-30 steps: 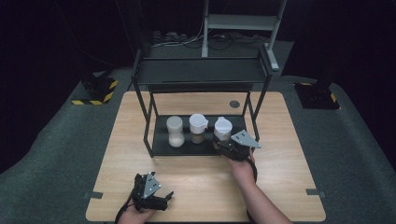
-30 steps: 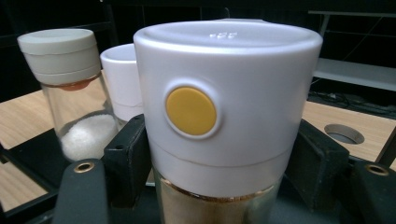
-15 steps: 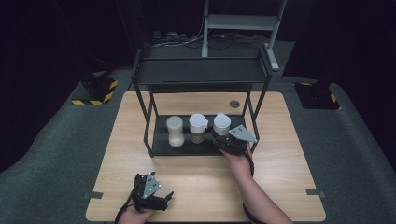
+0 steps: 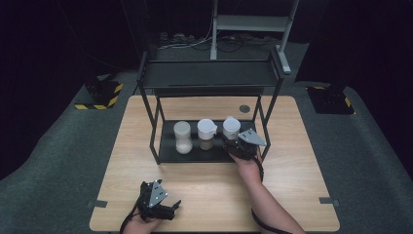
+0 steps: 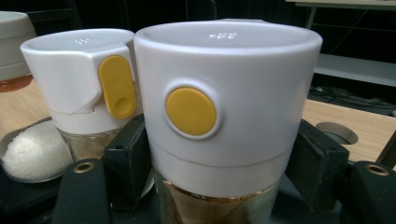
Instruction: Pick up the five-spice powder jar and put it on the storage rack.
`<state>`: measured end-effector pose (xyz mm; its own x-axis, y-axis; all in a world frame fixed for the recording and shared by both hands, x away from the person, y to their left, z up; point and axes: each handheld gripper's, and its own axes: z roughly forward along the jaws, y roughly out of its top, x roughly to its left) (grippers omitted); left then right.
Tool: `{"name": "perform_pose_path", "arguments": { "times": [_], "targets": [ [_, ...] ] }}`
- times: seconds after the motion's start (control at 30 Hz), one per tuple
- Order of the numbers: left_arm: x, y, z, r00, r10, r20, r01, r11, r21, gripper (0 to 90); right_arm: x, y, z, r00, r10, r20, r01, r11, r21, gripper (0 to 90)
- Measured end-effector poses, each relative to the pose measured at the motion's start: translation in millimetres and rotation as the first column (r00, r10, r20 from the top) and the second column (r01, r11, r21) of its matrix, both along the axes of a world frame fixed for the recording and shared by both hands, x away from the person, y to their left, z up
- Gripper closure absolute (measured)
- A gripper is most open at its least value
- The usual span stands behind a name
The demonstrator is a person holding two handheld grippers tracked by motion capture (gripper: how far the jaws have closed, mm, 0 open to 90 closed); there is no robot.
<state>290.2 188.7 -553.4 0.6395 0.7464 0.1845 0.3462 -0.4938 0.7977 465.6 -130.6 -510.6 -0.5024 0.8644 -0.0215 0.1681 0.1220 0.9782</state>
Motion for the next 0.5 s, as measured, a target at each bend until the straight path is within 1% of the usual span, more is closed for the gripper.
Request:
{"name": "perform_pose_path", "arguments": {
  "times": [0.1,0.27,0.4,0.5],
  "targets": [
    [-0.1,0.1,0.0,1.0000,-0.001,0.001,0.001,1.0000,-0.001,1.0,2.9,1.0,-1.7,1.0000,-0.003,0.001,0.003,1.000,-0.009,30.6],
    [-0.1,0.2,0.0,1.0000,-0.001,0.001,0.001,1.0000,-0.002,1.0,5.9,0.9,-3.6,0.9999,-0.010,-0.007,0.010,1.000,-0.005,30.5],
    [-0.1,0.4,0.1,1.0000,-0.002,0.001,0.002,1.0000,-0.003,1.0,7.3,2.2,-5.3,0.9999,-0.009,-0.007,0.009,1.000,-0.013,30.6],
    [-0.1,0.4,0.1,1.0000,-0.002,0.001,0.002,1.0000,-0.003,0.9,8.2,3.1,-7.4,0.9998,-0.010,-0.015,0.010,1.000,-0.013,30.5]
  ]
}}
